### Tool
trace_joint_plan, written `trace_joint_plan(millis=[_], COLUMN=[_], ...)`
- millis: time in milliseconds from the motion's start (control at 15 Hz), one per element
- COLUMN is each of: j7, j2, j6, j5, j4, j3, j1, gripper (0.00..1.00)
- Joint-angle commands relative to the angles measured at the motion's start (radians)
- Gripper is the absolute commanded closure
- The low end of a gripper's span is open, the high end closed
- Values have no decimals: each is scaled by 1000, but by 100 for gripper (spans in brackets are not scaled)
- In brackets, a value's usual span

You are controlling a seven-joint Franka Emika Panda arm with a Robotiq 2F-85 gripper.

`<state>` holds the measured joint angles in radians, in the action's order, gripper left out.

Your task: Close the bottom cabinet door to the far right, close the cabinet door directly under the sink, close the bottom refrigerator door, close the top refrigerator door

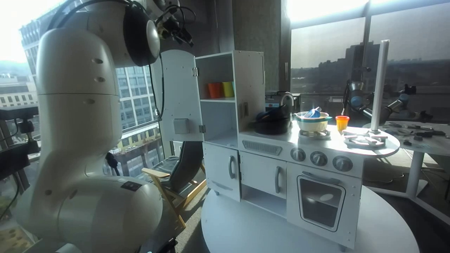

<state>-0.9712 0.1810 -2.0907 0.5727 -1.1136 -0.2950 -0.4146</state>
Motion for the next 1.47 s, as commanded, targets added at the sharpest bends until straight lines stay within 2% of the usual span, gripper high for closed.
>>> trace_joint_plan(millis=[0, 267, 400, 600, 667, 1000, 1200, 1400], j7=[7, 44, 86, 158, 170, 231, 282, 364], j2=[115, 185, 199, 199, 192, 185, 185, 181], j6=[8, 28, 74, 198, 240, 388, 473, 622], j5=[45, 7, 10, 1, 22, 2, 53, 112], j4=[152, 233, 264, 309, 308, 350, 372, 386], j3=[32, 64, 83, 112, 91, 74, 81, 94], j1=[-59, -108, -135, -156, -144, -158, -191, -218], gripper=[0, 0, 0, 0, 0, 0, 0, 0])
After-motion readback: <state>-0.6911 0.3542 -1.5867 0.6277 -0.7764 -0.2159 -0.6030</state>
